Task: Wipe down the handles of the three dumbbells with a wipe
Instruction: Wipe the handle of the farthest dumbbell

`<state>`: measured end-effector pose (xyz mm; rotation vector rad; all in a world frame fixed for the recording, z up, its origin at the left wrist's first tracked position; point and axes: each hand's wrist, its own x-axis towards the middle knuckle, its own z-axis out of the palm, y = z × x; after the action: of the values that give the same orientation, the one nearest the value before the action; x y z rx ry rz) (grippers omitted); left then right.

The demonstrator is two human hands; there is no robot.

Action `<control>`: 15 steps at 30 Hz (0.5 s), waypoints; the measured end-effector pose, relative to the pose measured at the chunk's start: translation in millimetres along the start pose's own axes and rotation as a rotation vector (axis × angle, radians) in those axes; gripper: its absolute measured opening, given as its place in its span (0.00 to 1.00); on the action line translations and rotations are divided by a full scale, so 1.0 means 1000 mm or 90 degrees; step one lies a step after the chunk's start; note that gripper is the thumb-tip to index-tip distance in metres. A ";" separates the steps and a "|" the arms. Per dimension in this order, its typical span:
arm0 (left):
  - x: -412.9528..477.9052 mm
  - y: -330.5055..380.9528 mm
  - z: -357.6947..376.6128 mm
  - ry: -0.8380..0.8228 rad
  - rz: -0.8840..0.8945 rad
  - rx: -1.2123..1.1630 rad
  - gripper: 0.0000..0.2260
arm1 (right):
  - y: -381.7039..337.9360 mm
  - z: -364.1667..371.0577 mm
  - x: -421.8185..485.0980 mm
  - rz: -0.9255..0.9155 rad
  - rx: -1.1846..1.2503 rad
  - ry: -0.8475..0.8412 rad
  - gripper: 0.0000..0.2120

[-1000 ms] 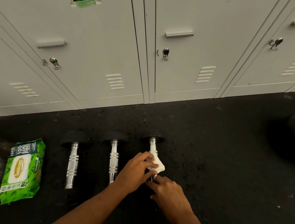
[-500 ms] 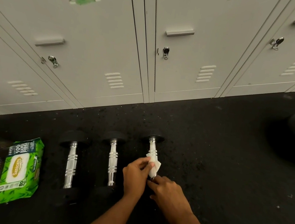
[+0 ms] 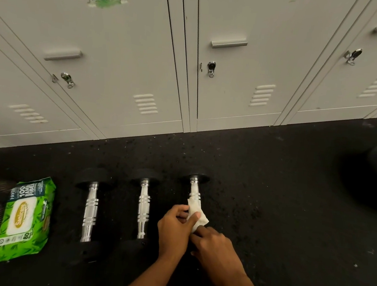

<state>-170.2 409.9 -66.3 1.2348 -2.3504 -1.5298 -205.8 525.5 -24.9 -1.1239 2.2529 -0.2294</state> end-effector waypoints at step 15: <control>0.059 0.024 0.010 0.066 -0.056 -0.019 0.07 | 0.001 0.002 0.002 0.004 -0.008 -0.019 0.27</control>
<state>-228.6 382.3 -72.2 1.3914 -2.2297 -1.4808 -206.4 524.9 -27.4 -1.1203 2.2341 -0.1953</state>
